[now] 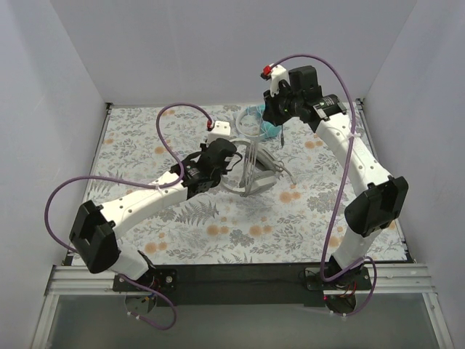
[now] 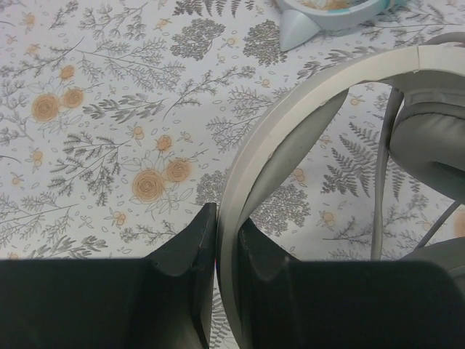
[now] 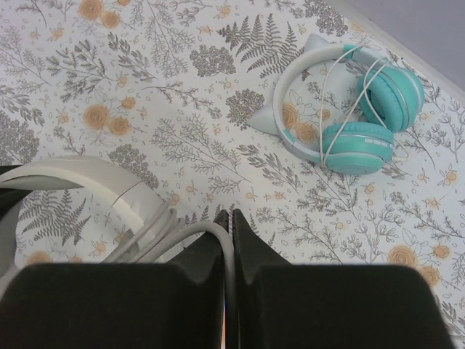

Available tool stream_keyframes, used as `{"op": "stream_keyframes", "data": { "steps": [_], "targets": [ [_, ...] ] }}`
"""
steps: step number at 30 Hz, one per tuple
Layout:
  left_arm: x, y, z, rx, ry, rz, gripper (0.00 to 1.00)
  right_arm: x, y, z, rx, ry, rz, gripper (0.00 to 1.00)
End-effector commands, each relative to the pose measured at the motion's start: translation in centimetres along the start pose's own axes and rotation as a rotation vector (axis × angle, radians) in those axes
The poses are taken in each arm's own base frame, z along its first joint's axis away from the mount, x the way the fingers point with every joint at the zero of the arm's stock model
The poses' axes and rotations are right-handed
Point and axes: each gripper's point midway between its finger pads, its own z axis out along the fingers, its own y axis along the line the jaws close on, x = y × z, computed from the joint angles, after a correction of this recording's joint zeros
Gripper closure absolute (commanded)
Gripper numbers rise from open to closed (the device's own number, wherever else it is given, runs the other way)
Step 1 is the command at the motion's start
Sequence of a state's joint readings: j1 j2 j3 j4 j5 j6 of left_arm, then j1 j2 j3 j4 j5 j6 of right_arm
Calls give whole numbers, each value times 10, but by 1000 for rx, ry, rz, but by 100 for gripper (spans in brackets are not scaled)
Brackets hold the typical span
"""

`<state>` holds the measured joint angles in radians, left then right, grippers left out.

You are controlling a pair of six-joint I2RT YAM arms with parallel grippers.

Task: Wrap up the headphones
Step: Wrap the headphone cable with the right arm

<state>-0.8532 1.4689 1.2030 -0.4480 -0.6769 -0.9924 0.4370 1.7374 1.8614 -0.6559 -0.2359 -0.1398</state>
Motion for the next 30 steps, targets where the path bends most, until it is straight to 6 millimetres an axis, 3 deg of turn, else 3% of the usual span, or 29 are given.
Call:
{"op": "stream_keyframes", "data": {
  "steps": [1,9,18,30],
  "targets": [
    [-32,-13,-32,148,-78,-91,100,-24,-6,1,-25,-94,-45,92],
    [-49,-15,-57,249,-104,-120,100,-8,-7,13,-119,-105,-40,93],
    [-80,-14,-83,305,-135,-183,100,18,8,14,-271,-175,-26,94],
    [-103,-19,-94,330,-138,-224,100,35,30,5,-413,-294,16,90]
  ]
}}
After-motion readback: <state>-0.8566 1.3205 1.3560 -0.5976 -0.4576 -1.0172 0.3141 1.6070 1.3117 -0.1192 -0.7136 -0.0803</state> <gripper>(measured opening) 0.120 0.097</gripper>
